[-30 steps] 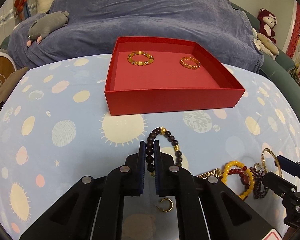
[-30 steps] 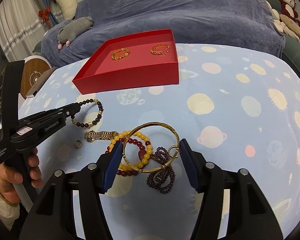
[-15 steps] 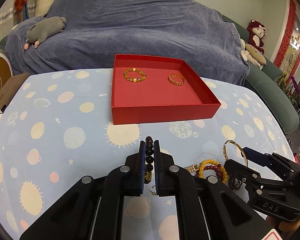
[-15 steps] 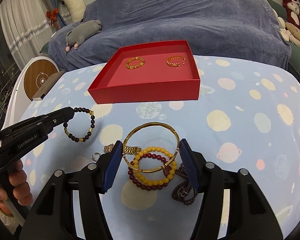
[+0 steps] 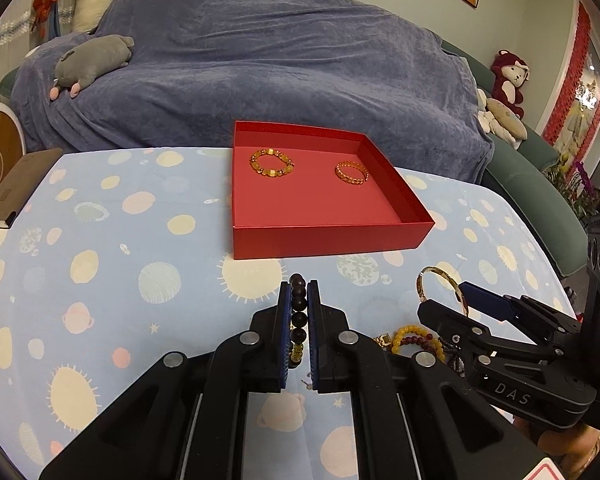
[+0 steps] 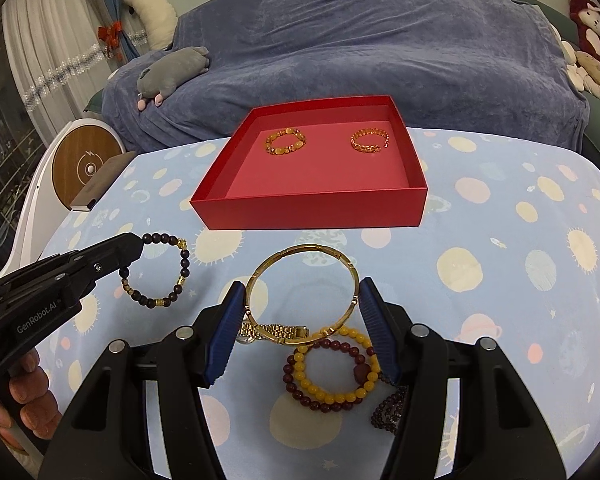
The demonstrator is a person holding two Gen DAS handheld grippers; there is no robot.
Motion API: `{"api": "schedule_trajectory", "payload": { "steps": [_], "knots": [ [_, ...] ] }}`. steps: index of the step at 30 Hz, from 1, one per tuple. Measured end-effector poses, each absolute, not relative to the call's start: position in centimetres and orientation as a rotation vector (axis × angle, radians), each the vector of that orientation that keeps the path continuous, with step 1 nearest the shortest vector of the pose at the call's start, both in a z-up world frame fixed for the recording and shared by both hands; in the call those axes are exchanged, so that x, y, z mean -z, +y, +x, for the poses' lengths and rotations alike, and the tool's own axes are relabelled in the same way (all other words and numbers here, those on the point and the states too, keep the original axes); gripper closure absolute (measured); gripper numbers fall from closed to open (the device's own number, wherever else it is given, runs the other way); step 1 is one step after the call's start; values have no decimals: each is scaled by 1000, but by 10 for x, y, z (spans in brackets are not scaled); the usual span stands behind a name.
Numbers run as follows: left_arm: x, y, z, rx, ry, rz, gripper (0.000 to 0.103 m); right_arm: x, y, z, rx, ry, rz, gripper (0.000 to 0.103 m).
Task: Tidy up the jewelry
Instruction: 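Carry both bracelets into the red box and open both tools to release them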
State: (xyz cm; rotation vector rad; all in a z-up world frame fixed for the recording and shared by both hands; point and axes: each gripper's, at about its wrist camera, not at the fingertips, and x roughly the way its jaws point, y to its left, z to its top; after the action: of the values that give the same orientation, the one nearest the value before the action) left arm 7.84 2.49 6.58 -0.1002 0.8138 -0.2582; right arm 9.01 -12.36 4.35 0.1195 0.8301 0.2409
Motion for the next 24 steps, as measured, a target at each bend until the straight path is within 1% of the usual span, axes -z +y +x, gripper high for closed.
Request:
{"api": "schedule_trajectory", "payload": {
  "steps": [12, 16, 24],
  "knots": [
    [-78, 23, 95, 271, 805, -119, 97, -60, -128, 115, -209, 797, 111, 47],
    [-82, 22, 111, 279, 814, -139, 97, -62, -140, 135, -192, 806, 136, 47],
    [-104, 14, 154, 264, 755, -88, 97, -68, -156, 178, -150, 774, 139, 47]
  ]
}}
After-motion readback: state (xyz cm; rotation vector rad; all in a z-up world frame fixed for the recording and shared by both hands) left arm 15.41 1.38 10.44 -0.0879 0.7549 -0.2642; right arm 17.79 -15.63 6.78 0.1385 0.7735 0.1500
